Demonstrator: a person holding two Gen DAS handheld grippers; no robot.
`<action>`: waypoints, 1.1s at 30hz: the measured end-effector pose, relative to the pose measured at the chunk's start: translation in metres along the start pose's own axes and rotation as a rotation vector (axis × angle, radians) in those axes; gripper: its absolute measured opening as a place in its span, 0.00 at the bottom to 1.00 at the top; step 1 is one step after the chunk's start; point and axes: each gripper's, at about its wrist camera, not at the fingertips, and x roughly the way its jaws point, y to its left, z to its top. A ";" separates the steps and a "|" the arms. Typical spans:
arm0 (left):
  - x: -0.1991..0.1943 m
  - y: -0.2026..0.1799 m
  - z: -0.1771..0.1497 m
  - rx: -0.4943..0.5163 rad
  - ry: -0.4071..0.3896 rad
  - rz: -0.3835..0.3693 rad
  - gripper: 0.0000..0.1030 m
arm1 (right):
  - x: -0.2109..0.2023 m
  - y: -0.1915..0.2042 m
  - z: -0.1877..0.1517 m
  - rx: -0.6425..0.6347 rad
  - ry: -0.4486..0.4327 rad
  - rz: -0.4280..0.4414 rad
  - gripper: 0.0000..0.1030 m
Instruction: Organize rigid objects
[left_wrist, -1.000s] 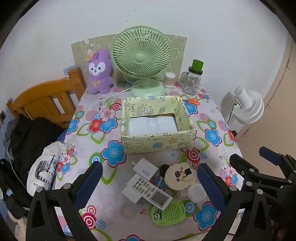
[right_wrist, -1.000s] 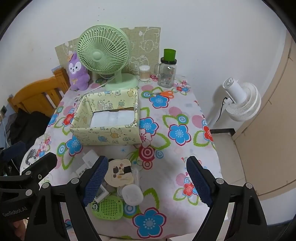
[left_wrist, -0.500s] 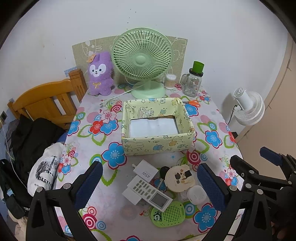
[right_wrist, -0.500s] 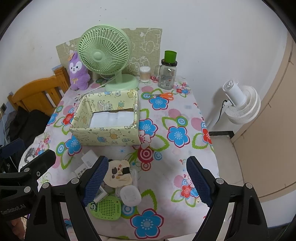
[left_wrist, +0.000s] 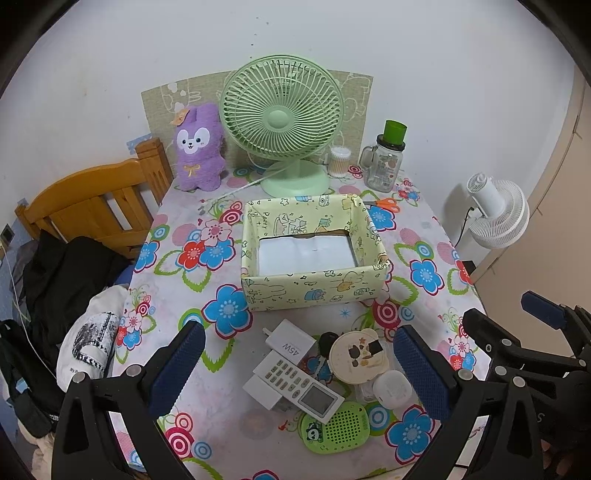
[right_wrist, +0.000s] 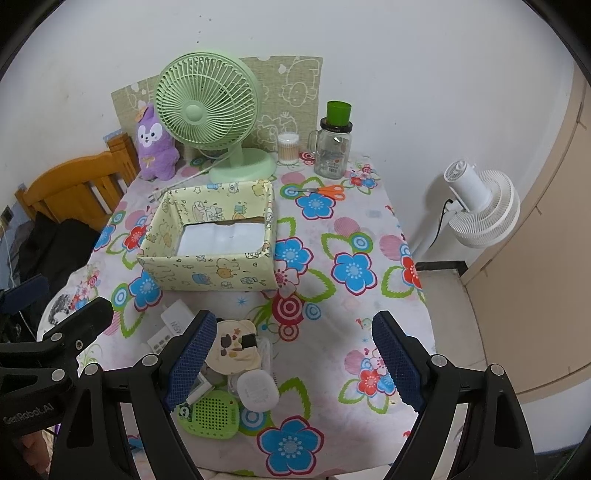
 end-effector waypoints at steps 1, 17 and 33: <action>0.000 0.000 0.000 0.000 0.000 0.000 1.00 | 0.000 0.000 0.000 0.000 -0.001 0.000 0.86; 0.002 -0.001 0.000 0.000 0.003 0.001 1.00 | 0.001 -0.002 0.002 0.000 0.000 0.004 0.86; 0.004 -0.004 -0.003 0.006 -0.001 -0.013 1.00 | 0.004 -0.003 0.001 0.000 0.004 0.003 0.86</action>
